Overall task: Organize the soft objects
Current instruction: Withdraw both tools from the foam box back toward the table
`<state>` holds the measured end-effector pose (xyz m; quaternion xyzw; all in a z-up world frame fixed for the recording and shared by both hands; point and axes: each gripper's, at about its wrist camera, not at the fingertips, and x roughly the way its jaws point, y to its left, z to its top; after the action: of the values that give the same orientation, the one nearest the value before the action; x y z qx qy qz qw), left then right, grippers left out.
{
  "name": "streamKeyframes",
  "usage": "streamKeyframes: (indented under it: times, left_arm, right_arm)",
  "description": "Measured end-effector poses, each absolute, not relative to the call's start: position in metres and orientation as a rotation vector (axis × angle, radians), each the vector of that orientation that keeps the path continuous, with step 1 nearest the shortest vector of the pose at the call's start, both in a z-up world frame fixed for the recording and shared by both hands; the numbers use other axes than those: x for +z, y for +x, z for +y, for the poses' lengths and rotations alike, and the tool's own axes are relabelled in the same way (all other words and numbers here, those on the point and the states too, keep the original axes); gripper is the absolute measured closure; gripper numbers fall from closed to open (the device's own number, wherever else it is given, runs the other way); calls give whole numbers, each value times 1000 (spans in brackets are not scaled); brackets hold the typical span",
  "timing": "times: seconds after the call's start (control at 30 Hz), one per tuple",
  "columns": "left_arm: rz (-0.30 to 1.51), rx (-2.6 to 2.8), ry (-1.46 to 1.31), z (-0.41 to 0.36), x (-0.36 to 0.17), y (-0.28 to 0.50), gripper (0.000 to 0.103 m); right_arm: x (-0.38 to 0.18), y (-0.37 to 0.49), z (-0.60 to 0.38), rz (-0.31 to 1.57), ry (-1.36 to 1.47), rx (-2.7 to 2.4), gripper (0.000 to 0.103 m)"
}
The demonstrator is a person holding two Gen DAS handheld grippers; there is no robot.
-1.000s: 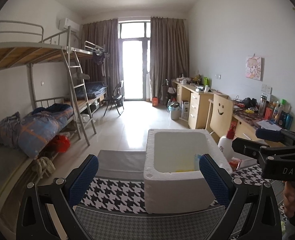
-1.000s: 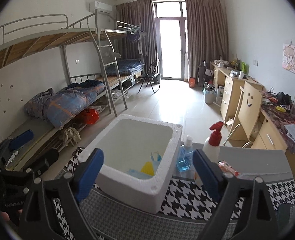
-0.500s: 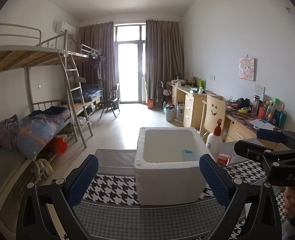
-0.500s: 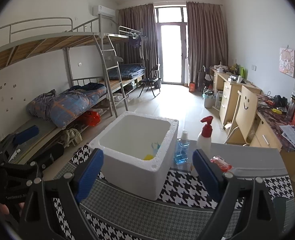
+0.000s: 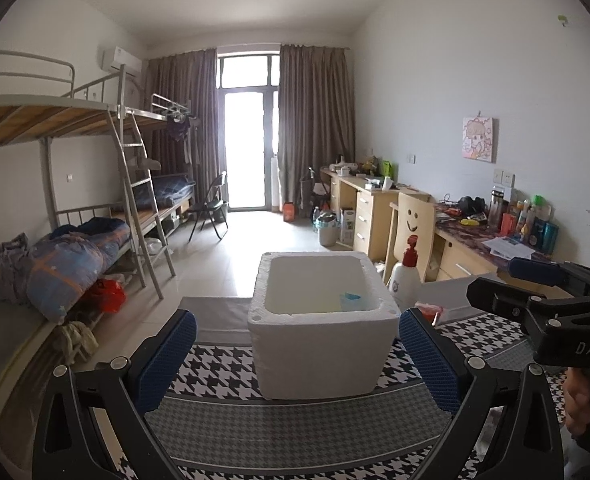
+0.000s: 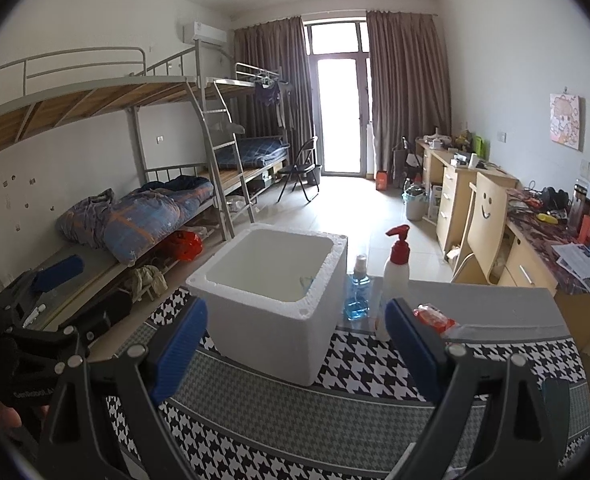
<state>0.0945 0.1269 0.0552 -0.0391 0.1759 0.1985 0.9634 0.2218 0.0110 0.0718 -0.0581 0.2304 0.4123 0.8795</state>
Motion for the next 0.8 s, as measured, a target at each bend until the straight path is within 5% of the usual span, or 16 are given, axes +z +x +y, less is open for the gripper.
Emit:
streamKeyframes:
  times: [0.8]
  left_arm:
    - [314,338,-67,96,46,78,1]
  right_arm:
    - [60,199,-28,434,-81,797,10]
